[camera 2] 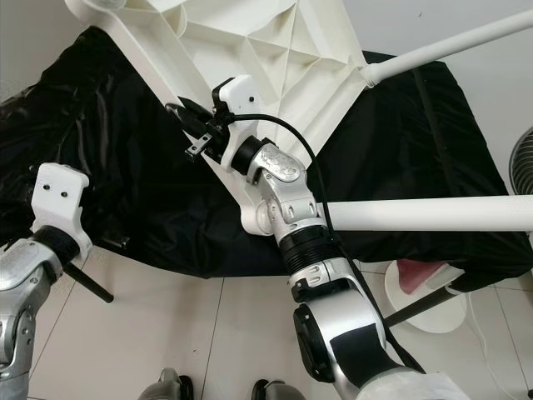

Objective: Building children table

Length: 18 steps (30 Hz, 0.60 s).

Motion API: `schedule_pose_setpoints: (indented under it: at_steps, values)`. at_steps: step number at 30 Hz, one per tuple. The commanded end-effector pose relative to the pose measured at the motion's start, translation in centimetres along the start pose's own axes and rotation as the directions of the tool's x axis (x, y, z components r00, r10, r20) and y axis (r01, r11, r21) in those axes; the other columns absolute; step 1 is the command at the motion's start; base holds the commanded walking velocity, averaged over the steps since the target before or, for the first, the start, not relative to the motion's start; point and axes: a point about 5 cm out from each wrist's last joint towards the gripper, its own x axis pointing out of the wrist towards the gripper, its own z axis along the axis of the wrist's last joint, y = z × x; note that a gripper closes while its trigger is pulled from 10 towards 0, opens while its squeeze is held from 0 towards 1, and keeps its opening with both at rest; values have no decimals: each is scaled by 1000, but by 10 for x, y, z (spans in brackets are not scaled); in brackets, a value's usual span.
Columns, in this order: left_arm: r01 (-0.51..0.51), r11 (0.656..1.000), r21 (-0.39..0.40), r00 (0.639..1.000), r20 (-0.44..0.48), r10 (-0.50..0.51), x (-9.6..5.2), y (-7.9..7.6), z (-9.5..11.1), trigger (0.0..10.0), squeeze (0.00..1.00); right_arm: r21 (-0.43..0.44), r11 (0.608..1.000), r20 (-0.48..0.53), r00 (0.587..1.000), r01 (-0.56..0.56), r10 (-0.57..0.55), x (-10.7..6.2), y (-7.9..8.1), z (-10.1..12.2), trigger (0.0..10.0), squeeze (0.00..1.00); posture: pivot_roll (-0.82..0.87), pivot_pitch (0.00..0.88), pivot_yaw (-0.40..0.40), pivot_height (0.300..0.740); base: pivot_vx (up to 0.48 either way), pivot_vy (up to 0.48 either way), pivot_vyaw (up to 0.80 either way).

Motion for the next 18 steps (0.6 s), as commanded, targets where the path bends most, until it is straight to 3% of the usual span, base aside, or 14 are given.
schedule_pose_setpoints:
  at_steps: [1,5,9,18]
  values:
    - [-105,994,-3,994,-32,105,0,6,-6,10000,0,-133,991,162,987,0,22,13,2,36,10000,0,40,127,23,740,0,0,0]
    - [-106,994,-4,994,-30,106,0,5,-6,10000,0,-130,991,199,980,30,-4,15,3,39,10000,0,36,125,22,740,0,0,0]
    - [-110,994,-3,994,-25,110,1,4,-6,10000,0,-146,957,332,924,252,-192,14,1,47,10000,0,41,120,15,740,0,0,0]
    - [-109,994,0,994,-28,109,0,5,-6,10000,0,-121,939,373,891,323,-258,15,-3,53,10000,0,43,119,16,740,0,0,0]
